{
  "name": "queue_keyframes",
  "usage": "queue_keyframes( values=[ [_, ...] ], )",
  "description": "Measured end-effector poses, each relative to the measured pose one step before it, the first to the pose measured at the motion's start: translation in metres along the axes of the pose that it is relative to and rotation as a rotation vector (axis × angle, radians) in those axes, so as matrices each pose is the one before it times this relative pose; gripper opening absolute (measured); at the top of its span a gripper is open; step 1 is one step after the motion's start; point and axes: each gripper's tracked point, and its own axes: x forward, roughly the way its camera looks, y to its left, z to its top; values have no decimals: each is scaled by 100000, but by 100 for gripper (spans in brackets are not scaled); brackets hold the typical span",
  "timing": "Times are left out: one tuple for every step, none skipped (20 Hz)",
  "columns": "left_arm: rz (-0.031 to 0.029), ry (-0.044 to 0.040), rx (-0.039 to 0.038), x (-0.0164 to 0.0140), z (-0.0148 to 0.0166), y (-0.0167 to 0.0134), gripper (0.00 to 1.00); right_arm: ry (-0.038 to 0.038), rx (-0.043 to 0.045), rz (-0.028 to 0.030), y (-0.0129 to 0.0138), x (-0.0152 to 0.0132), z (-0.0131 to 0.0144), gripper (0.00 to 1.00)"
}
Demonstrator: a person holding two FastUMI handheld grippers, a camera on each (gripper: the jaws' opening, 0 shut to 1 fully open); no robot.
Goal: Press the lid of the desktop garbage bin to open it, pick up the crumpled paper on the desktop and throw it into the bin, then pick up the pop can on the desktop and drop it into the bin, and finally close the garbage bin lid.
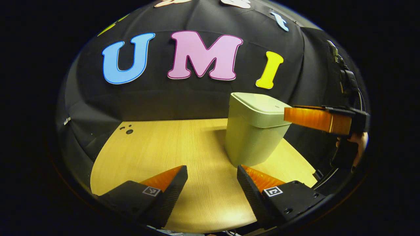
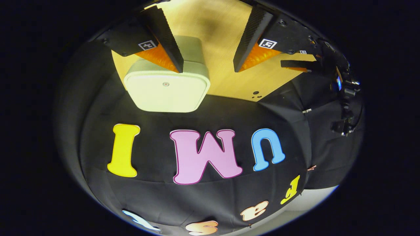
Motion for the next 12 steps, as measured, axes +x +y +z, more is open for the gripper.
queue_keyframes(
  values=[
    [80, 49, 110, 137, 12, 56, 98, 1081, -61, 180, 133, -149, -736, 96],
    [-19, 50, -64, 115, -80, 77, 98, 995, -451, -451, -31, 12, -705, 96],
    [11, 61, -140, -12, 44, 89, 98, 779, -134, -197, 1, 5, -579, 96],
    [145, -16, -35, -11, 70, 135, 98, 836, 365, -177, 153, -91, -360, 96],
    [154, -113, 4, 43, 12, 97, 98, 354, 447, 182, 206, -9, -349, 96],
    [182, -139, -3, -12, 88, 188, 98, 496, 428, -122, 156, -11, -260, 96],
    [72, -114, -80, -28, -28, 151, 98, 180, 279, 177, 167, -65, -149, 96],
    [-10, -296, -24, -38, 125, 161, 98, 413, 179, -206, 179, -29, -212, 96],
    [-80, -142, 48, -60, 36, 113, 98, 159, 118, 16, 229, 35, -76, 96],
    [-57, -155, 161, -101, 14, 196, 98, -75, 162, -329, 207, 9, -99, 96],
    [-95, -294, 208, -86, -67, 282, 98, -163, 374, -68, 294, -110, -33, 96],
    [-133, -297, 125, -73, 70, 244, 98, -445, 236, -528, 176, 21, -56, 97]
  ],
)
